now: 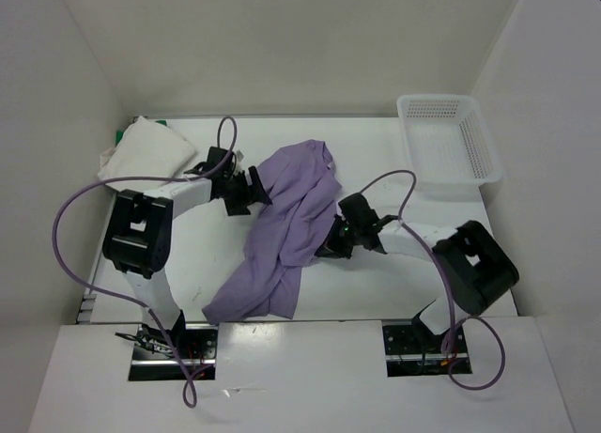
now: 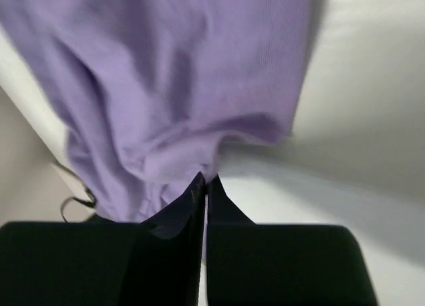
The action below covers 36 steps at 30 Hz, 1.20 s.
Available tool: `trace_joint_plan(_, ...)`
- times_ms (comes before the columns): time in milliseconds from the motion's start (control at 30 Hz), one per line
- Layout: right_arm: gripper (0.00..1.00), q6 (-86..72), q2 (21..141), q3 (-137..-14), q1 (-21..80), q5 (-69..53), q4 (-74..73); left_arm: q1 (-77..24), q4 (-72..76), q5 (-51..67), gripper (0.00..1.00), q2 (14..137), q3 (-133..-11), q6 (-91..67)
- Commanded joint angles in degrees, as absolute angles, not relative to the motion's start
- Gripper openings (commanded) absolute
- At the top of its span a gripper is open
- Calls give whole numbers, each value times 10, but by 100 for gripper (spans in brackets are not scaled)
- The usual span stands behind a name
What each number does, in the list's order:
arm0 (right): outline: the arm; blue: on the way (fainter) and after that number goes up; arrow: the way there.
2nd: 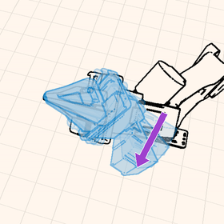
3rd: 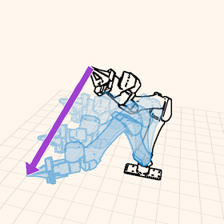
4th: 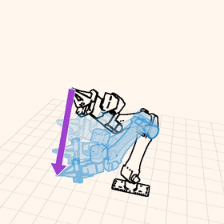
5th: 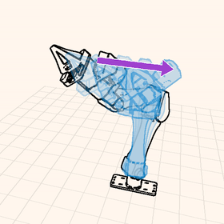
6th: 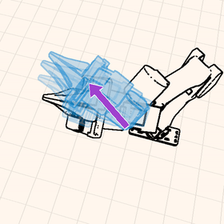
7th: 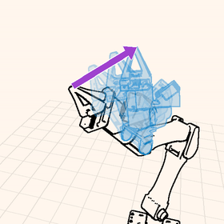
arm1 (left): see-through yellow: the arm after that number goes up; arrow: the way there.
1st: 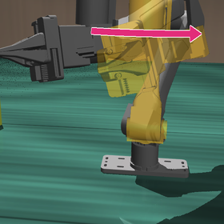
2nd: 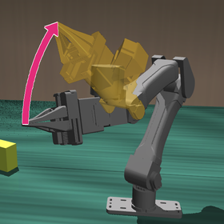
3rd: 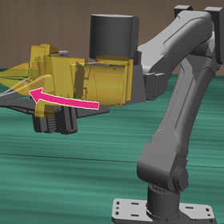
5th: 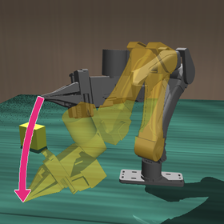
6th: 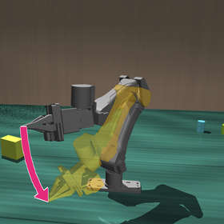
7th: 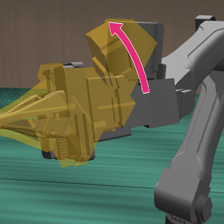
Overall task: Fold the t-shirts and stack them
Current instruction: Flatten out the tshirt
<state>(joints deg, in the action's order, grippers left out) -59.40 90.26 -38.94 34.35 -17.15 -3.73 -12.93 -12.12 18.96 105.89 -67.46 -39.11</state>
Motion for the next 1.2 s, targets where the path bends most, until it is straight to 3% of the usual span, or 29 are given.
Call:
trace_joint_plan(0, 0, -536, 810, -429, 296, -101, -111, -128, -155, 227, 87, 1016, -623, -353)
trace_joint_plan(200, 0, -441, 699, -429, 128, -126, -203, -147, -172, 248, 84, 995, -577, -331)
trace_joint_plan(300, 0, -422, 699, -417, 84, -155, -203, -162, -162, 287, 57, 1031, -577, -323)
trace_joint_plan(333, 0, -422, 699, -417, 79, -167, -203, -162, -152, 287, 35, 1046, -583, -329)
trace_joint_plan(467, 0, -435, 710, -405, 79, -181, -168, -150, -138, 225, 3, 1081, -677, -340)
trace_joint_plan(667, 0, -430, 746, -440, 79, -182, -157, -120, -189, 216, 0, 1196, -982, -378)
trace_joint_plan(733, 0, -430, 752, -452, 79, -182, -157, -114, -206, 221, 20, 1236, -1089, -378)
trace_joint_plan(800, 0, -430, 758, -459, 79, -187, -157, -108, -212, 235, 55, 1249, -1117, -383)
trace_joint_plan(833, 0, -430, 758, -459, 79, -194, -157, -99, -217, 241, 85, 1249, -1117, -383)
trace_joint_plan(867, 0, -435, 758, -453, 79, -202, -152, -91, -217, 241, 97, 1249, -1098, -383)
trace_joint_plan(967, 0, -435, 758, -447, 79, -202, -152, -55, -194, 247, 100, 1209, -1020, -391)
trace_joint_plan(1167, 0, -398, 758, -447, 79, -202, -177, 46, -81, 214, 99, 1001, -730, -438)
